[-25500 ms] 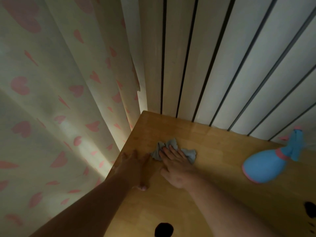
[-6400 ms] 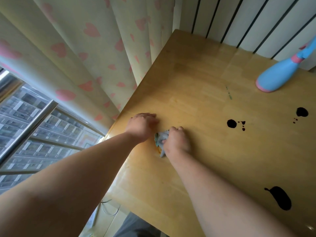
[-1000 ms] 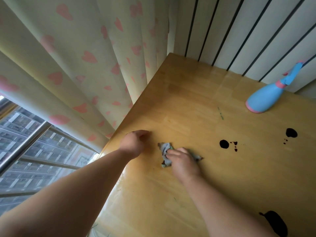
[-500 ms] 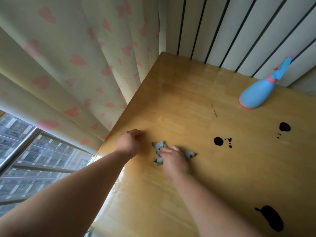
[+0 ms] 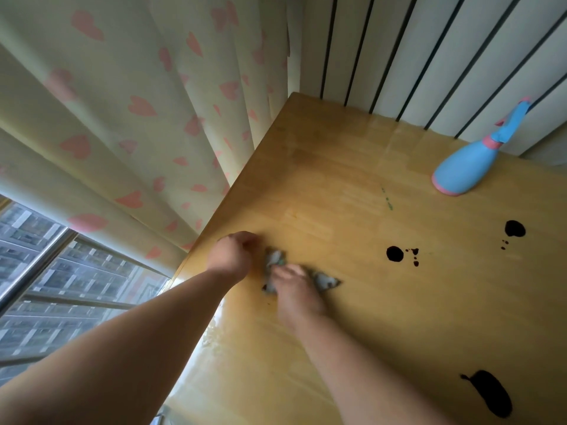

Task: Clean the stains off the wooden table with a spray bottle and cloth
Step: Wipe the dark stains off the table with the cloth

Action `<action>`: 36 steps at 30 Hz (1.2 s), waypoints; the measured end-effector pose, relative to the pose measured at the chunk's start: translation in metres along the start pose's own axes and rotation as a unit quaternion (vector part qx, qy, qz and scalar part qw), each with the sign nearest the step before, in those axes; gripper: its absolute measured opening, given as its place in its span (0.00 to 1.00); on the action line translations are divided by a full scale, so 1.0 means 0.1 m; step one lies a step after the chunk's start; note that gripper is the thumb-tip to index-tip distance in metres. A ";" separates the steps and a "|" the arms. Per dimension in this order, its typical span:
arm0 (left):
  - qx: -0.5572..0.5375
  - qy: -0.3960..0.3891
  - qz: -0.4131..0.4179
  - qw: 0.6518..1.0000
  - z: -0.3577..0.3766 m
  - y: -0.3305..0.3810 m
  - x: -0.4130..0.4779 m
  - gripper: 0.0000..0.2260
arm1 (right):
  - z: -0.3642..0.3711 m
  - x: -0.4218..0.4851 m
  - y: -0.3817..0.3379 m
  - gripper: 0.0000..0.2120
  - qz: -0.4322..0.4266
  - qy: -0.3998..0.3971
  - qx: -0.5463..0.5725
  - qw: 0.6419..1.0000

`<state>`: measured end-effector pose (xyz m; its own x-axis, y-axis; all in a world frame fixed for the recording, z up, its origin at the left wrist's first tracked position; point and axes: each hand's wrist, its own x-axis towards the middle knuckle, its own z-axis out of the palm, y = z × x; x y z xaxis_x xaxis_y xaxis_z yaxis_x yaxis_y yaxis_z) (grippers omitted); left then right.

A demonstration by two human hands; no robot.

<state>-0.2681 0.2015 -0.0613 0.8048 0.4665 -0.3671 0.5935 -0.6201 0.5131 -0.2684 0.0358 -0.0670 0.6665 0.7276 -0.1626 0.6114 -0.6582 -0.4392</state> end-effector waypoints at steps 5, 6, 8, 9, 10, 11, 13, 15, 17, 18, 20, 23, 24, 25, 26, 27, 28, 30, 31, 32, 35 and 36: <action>0.007 0.011 -0.007 1.000 0.01 0.03 -0.01 0.28 | 0.07 -0.19 0.17 0.17 -0.133 -0.118 -0.025 0.984; 0.005 0.014 -0.006 1.000 0.01 0.03 0.00 0.27 | 0.07 -0.20 0.31 0.16 -0.108 -0.062 -0.012 0.992; 0.001 0.014 -0.005 1.000 0.01 0.03 0.01 0.27 | -0.02 -0.21 0.42 0.15 -0.020 0.019 0.033 0.999; 0.002 0.012 -0.007 1.000 0.01 0.03 0.01 0.27 | -0.04 -0.21 0.42 0.17 0.025 0.035 0.053 0.998; 0.003 0.010 -0.007 1.000 0.01 0.04 0.01 0.27 | -0.03 -0.18 0.38 0.18 0.058 0.056 0.054 0.995; 0.004 0.009 -0.006 1.000 0.01 0.05 0.02 0.26 | 0.02 -0.17 0.35 0.19 0.083 0.084 0.067 0.991; 0.010 0.008 -0.004 1.000 0.00 0.06 0.02 0.25 | 0.06 -0.18 0.28 0.18 0.150 0.127 0.105 0.975; 0.016 0.009 -0.002 1.000 0.01 0.06 0.04 0.24 | 0.05 -0.24 0.32 0.16 0.189 0.186 0.126 0.956; 0.033 0.017 0.004 0.999 0.02 0.05 0.05 0.22 | 0.00 -0.32 0.38 0.16 0.185 0.194 0.122 0.956; 0.048 0.024 0.009 0.999 0.04 0.05 0.05 0.21 | -0.03 -0.36 0.42 0.16 0.172 0.196 0.111 0.959; 0.073 0.041 0.024 0.996 0.09 0.07 0.04 0.17 | -0.11 -0.41 0.51 0.17 0.166 0.205 0.103 0.959; 0.096 0.056 0.074 0.991 0.21 0.19 0.03 0.17 | -0.19 -0.46 0.69 0.19 0.195 0.274 0.117 0.934; 0.101 0.051 0.093 0.989 0.26 0.25 0.02 0.18 | -0.24 -0.48 0.76 0.19 0.221 0.297 0.143 0.918; 0.106 0.041 0.112 0.987 0.30 0.33 0.02 0.19 | -0.32 -0.50 0.83 0.20 0.247 0.314 0.170 0.901; 0.114 0.027 0.130 0.985 0.33 0.41 0.01 0.20 | -0.40 -0.52 0.91 0.20 0.267 0.324 0.196 0.886; 0.122 0.015 0.148 0.981 0.37 0.49 0.01 0.21 | -0.47 -0.56 0.99 0.20 0.285 0.326 0.216 0.875; 0.130 0.007 0.170 0.977 0.41 0.57 0.01 0.22 | -0.53 -0.61 1.08 0.19 0.302 0.334 0.223 0.865; 0.158 -0.003 0.210 0.965 0.49 0.75 0.06 0.21 | -0.67 -0.70 1.31 0.19 0.335 0.379 0.230 0.831; 0.176 -0.007 0.220 0.960 0.54 0.83 0.08 0.21 | -0.73 -0.75 1.43 0.19 0.352 0.395 0.244 0.813; 0.188 -0.010 0.216 0.958 0.58 0.91 0.12 0.20 | -0.78 -0.79 1.54 0.19 0.363 0.397 0.260 0.802; 0.190 -0.007 0.162 0.968 0.66 1.08 0.21 0.20 | -0.89 -0.86 1.82 0.19 0.406 0.372 0.250 0.797; 0.191 -0.006 0.157 0.969 0.68 1.11 0.24 0.20 | -0.91 -0.87 1.88 0.19 0.419 0.358 0.248 0.797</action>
<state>-0.1823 0.1009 -0.0653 0.9448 0.2120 -0.2497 0.2794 -0.9194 0.2767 -0.1723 -0.1688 -0.0548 0.9332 -0.3406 -0.1145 -0.3015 -0.5686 -0.7654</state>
